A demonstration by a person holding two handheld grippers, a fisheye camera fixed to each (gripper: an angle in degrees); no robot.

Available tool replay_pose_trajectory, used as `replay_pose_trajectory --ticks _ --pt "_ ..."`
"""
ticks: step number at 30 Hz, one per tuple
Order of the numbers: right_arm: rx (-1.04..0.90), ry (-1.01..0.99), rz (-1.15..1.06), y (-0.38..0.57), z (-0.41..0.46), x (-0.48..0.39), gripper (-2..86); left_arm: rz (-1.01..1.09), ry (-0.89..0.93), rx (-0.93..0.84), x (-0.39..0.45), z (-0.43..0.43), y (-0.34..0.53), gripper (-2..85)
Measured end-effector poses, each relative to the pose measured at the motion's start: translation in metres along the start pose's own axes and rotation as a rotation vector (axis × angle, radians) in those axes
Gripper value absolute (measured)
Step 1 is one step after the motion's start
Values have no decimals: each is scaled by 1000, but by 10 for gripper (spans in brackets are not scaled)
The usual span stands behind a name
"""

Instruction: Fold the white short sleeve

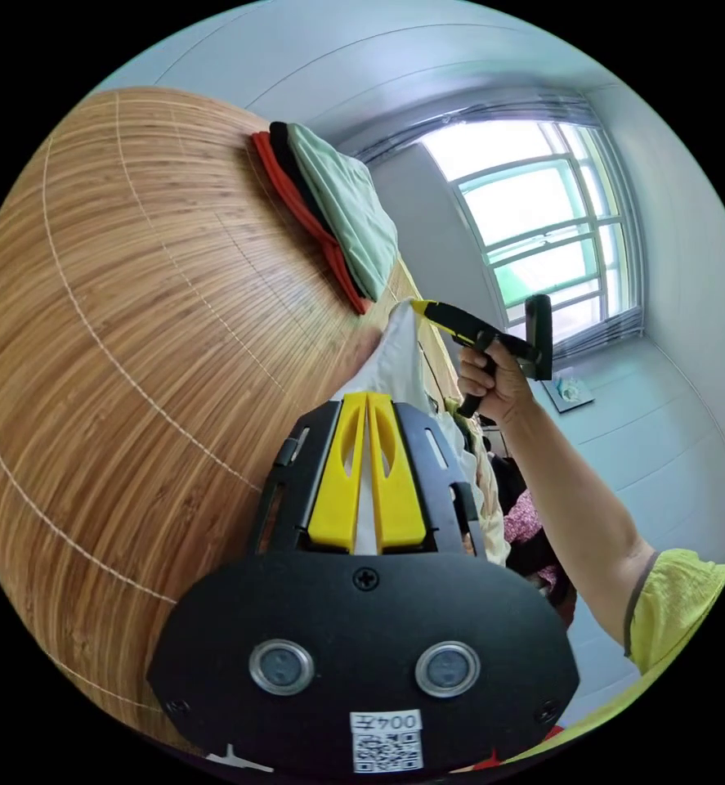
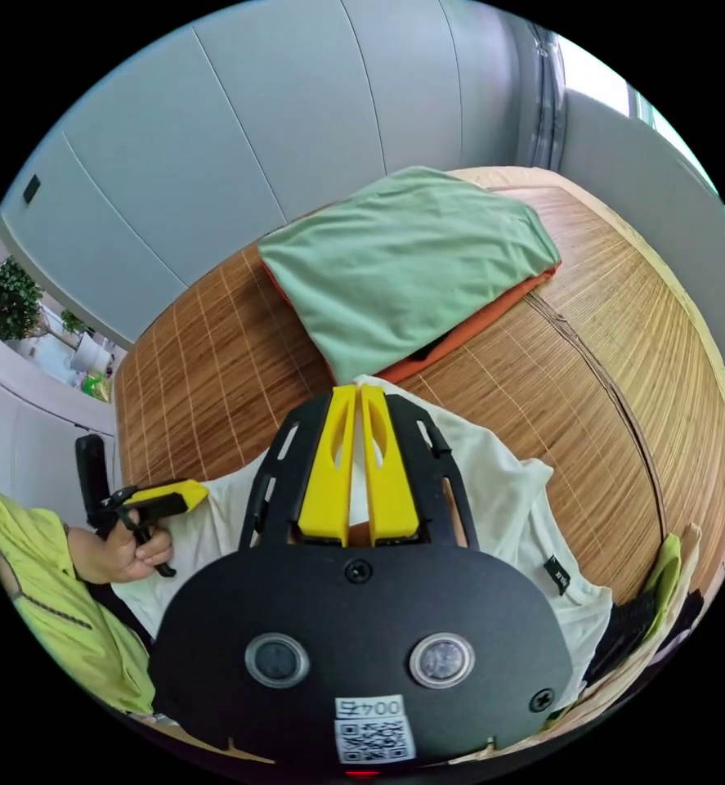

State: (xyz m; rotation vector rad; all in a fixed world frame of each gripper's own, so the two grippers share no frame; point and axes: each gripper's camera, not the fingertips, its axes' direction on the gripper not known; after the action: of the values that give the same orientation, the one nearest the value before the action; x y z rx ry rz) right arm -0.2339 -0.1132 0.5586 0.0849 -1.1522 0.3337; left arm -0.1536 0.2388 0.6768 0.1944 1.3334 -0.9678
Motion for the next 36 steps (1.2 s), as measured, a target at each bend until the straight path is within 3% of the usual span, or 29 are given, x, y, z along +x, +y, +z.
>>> replay_pose_trajectory --ticks 7,12,14,18,23,25,27,31,36 --pt "-102 149 47 -4 42 -21 35 -7 -27 10 4 1 7 1" --pt "19 256 30 20 3 -21 67 -18 -36 7 5 2 11 1" --pt "150 321 79 44 -32 -17 61 -19 -38 9 6 3 13 2" --pt "243 107 103 106 -73 -25 13 5 -49 25 14 2 16 2" --pt "226 6 151 215 -63 -70 20 280 43 84 61 -6 12 2" --pt "187 -58 184 235 -45 -75 48 348 82 -47 73 19 5 1" --pt "139 -62 224 247 -33 -76 64 263 32 -216 60 49 2 1" --pt "222 -124 330 278 -51 -74 95 78 40 -39 30 30 6 1" --pt "177 15 249 293 -43 -120 107 47 46 -69 25 36 2 1"
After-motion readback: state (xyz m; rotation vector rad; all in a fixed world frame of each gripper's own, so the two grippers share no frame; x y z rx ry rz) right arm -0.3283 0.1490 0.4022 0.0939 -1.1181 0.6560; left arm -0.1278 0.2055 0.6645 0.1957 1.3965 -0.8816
